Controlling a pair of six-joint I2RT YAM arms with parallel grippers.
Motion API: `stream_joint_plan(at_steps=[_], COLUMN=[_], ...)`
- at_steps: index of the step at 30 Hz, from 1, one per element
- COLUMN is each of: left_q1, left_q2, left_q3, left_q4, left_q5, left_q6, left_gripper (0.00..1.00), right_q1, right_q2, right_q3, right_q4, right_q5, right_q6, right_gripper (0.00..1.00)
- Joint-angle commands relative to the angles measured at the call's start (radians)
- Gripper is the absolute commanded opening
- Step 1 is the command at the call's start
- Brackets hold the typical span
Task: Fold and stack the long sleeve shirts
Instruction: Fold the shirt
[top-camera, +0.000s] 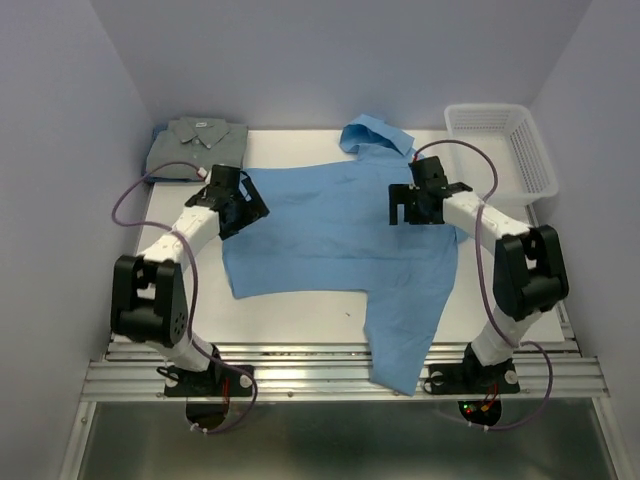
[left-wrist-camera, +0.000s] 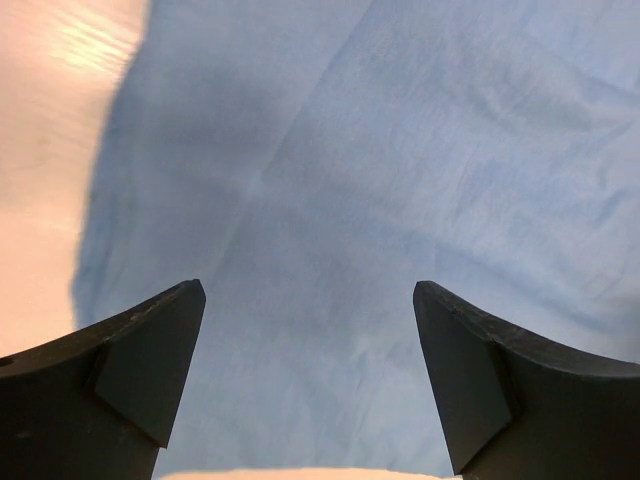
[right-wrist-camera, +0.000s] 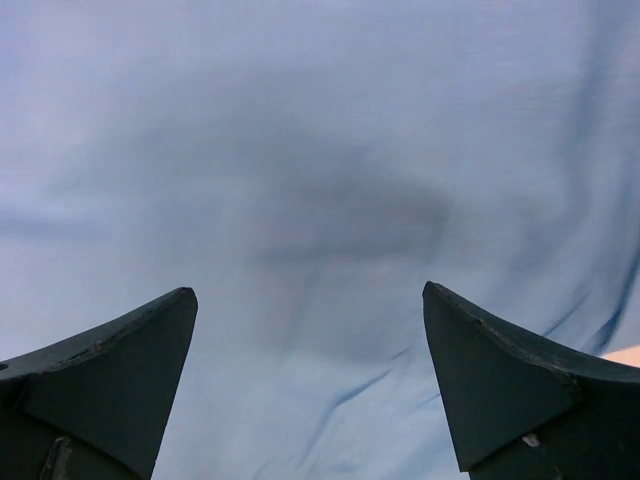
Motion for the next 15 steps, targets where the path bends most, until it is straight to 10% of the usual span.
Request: stream_joint_plan(at_steps=[1,15], left_q1=[0.001,0.009], left_q2=[-0.210,-0.534], left_q3=[-0.027,-0.467], left_q4=[-0.226,-0.249], left_q5=[-0.189,-0.020], left_q6=[-0.064,-0.288], left_gripper=[0.99,0.99], right_q1=[0.079,0.289], right_q2=[-0.226,-0.547], right_q3=[-0.079,-0.292], right_q4=[-0.106,-0.460], right_q5=[0.068,0.019], right_q6=[0.069,0.301], right_gripper=[1.00,1.00])
